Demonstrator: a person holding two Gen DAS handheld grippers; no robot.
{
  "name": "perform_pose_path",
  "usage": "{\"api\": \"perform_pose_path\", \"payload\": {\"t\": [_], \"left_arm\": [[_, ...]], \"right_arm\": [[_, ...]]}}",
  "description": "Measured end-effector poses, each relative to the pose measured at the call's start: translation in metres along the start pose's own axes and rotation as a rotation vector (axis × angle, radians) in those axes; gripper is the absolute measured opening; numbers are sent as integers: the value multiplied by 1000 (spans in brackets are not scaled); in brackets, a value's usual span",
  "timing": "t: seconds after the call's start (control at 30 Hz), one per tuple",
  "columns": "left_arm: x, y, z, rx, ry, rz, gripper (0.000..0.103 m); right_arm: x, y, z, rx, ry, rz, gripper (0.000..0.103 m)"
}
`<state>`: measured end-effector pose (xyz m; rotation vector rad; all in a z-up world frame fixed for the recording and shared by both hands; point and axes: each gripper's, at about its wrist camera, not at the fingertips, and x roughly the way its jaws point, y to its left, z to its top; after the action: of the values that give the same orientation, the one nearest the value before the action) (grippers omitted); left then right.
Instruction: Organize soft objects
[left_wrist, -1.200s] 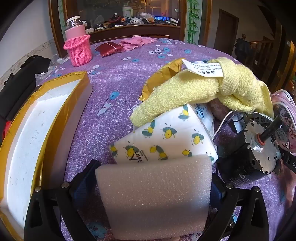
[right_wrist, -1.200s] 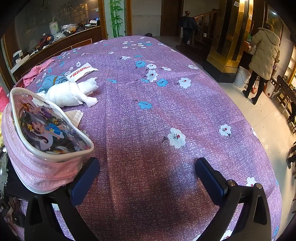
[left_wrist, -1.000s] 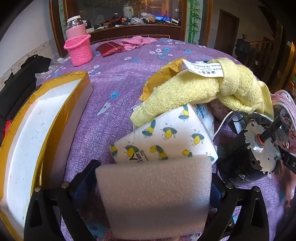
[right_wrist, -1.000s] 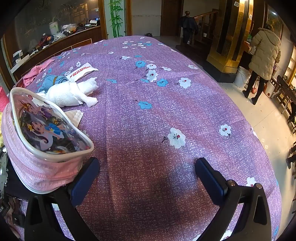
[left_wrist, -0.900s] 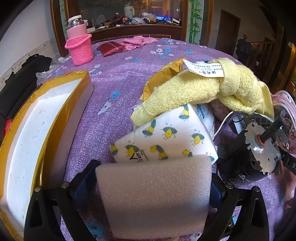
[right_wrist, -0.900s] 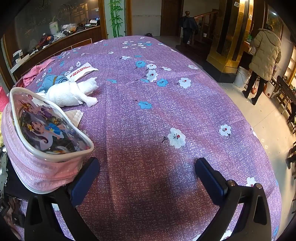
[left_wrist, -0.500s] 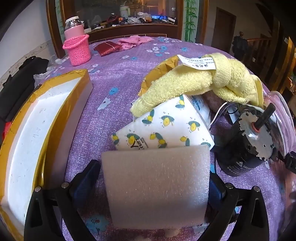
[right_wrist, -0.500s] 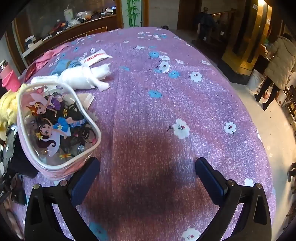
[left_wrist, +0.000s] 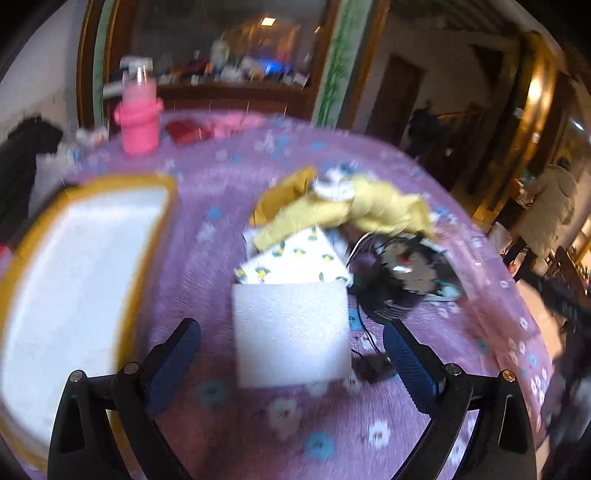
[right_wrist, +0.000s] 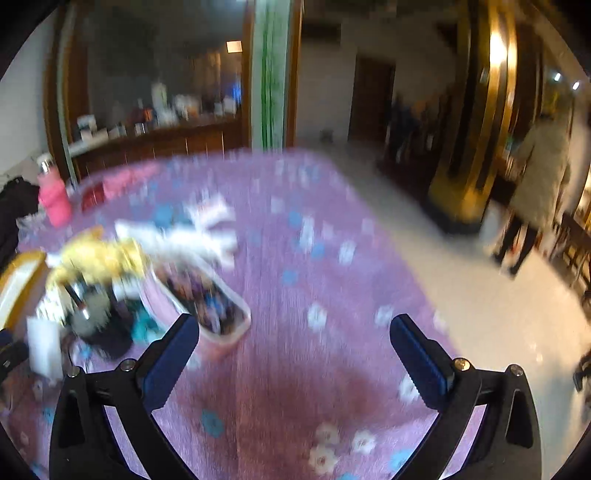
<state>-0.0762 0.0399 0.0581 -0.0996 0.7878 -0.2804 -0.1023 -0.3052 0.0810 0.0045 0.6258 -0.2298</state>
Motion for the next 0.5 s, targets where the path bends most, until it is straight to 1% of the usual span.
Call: {"api": "perform_pose_path", "payload": {"t": [0.03, 0.07, 0.13, 0.23, 0.3, 0.33, 0.4, 0.43, 0.5], "left_arm": [[-12, 2, -1, 11, -27, -5, 100], [-20, 5, -2, 11, -42, -9, 100], [-28, 9, -5, 3, -44, -4, 100], [-30, 9, -8, 7, -25, 14, 100], [-29, 5, -10, 21, -12, 33, 100], [-29, 6, -13, 22, -7, 42, 100], [-22, 5, -13, 17, 8, 59, 100], [-20, 7, -15, 11, 14, 56, 100], [-11, 7, -12, -1, 32, 52, 100]], "right_arm": [[2, 1, 3, 0, -3, 14, 103], [10, 3, 7, 7, 20, 18, 103], [28, 7, 10, 35, 54, 45, 103], [48, 14, 8, 62, 62, 66, 103], [54, 20, 1, 64, 36, 81, 103], [51, 24, -3, 61, 25, 85, 103], [57, 31, -8, 42, 54, 109, 103], [58, 31, -8, 45, 59, 140, 103], [56, 29, -7, 50, 57, 163, 103]]}}
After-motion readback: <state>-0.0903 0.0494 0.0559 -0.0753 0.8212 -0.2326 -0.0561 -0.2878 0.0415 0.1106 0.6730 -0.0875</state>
